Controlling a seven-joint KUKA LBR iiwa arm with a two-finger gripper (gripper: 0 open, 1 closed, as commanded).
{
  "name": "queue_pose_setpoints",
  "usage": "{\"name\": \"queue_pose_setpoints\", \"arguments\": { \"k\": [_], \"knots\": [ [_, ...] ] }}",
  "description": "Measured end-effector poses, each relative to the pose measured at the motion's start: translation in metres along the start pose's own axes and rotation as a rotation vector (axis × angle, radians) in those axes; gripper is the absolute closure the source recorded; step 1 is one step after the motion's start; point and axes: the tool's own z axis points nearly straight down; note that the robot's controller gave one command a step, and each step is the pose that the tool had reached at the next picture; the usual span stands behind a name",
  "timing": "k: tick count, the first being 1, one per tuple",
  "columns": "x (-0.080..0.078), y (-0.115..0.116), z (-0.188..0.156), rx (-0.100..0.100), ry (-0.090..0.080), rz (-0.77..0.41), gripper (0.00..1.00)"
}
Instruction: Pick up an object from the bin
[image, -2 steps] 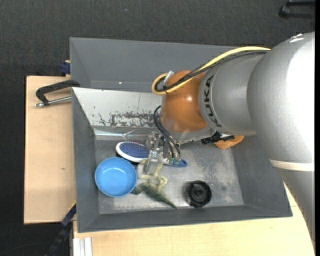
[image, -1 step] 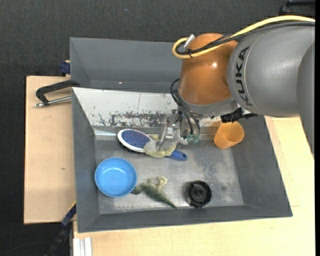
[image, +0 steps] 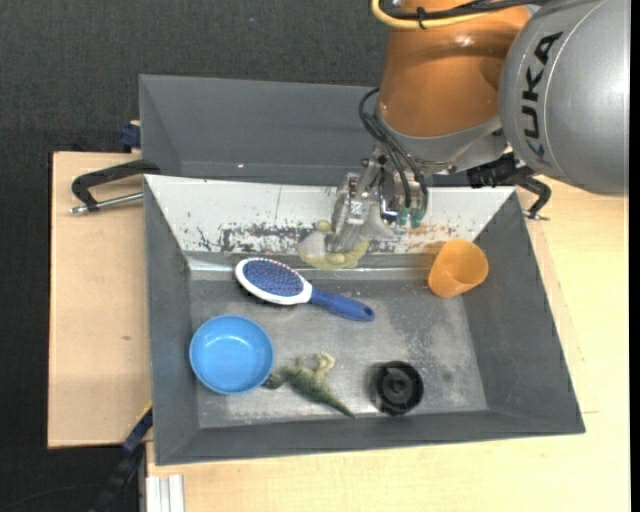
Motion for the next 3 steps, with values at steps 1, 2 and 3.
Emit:
{"name": "queue_pose_setpoints", "arguments": {
  "k": [1,2,3],
  "knots": [
    [0.002,-0.001,0.005,0.003,0.010,0.000,0.00],
    [0.015,0.035,0.200,0.003,0.010,0.055,0.00],
    [0.014,0.059,0.215,-0.002,-0.004,0.236,0.00]
  ]
}}
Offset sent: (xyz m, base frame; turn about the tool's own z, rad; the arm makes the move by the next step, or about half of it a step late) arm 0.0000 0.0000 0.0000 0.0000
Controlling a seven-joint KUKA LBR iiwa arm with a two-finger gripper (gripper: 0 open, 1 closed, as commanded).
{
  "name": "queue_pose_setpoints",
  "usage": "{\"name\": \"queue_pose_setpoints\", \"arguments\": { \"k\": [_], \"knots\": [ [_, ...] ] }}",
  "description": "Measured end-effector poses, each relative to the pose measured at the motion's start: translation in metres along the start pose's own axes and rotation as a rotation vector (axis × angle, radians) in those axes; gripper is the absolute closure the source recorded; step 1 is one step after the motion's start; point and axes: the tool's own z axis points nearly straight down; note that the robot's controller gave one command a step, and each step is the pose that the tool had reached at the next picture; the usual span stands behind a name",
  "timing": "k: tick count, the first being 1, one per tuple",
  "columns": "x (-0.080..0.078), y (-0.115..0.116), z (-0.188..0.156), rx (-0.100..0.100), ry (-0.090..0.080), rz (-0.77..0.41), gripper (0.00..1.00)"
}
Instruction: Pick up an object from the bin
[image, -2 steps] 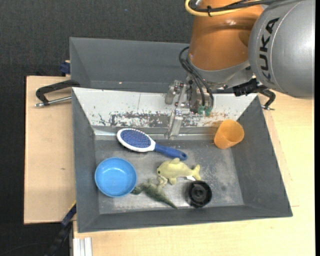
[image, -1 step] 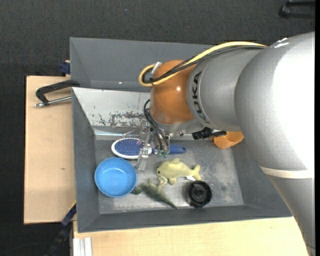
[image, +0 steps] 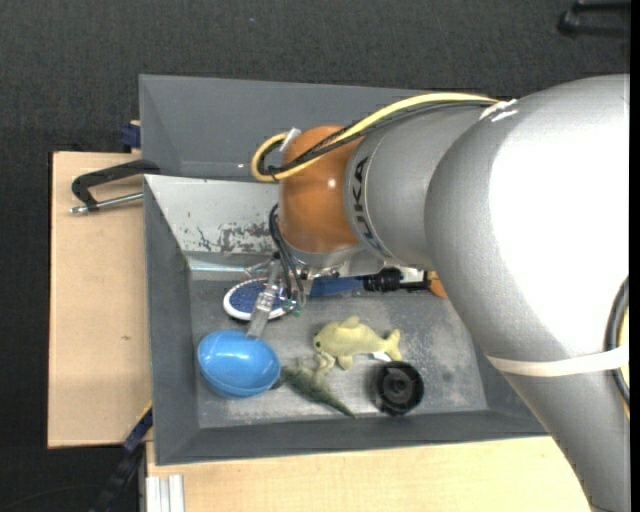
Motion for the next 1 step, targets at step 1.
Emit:
{"name": "queue_pose_setpoints", "arguments": {
  "k": [1],
  "knots": [
    [-0.0006,0.0033,-0.0033,-0.008,-0.004,-0.001,1.00]
  ]
}}
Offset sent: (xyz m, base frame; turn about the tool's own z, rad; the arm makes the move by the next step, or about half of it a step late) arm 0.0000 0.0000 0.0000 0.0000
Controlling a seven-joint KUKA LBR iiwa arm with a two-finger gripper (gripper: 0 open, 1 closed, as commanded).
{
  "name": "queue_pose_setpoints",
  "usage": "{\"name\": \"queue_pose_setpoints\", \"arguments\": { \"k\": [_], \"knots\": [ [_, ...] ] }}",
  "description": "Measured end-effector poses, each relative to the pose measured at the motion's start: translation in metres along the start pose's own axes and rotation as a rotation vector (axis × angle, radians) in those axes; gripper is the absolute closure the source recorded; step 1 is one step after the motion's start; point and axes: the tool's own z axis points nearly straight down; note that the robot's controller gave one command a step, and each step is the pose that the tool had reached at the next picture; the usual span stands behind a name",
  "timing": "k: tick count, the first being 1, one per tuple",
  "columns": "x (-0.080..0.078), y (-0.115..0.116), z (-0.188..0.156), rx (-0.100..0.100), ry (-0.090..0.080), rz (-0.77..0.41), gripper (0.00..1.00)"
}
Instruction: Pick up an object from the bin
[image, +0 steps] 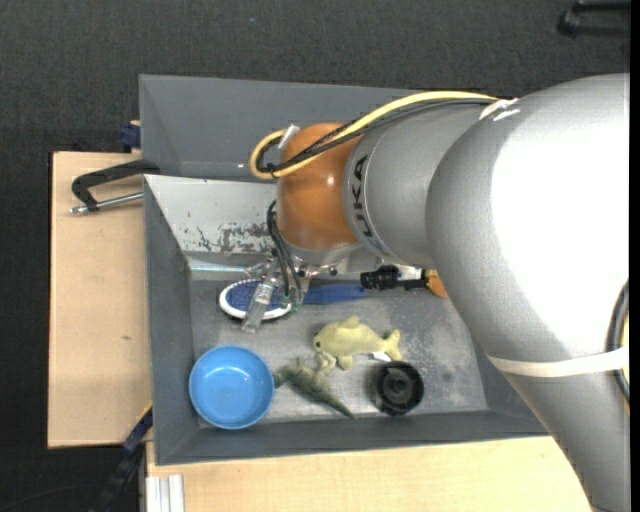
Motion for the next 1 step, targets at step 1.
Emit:
{"name": "queue_pose_setpoints", "arguments": {
  "k": [1],
  "knots": [
    [-0.0003,-0.0162,-0.1736,0.012,0.013,-0.050,1.00]
  ]
}}
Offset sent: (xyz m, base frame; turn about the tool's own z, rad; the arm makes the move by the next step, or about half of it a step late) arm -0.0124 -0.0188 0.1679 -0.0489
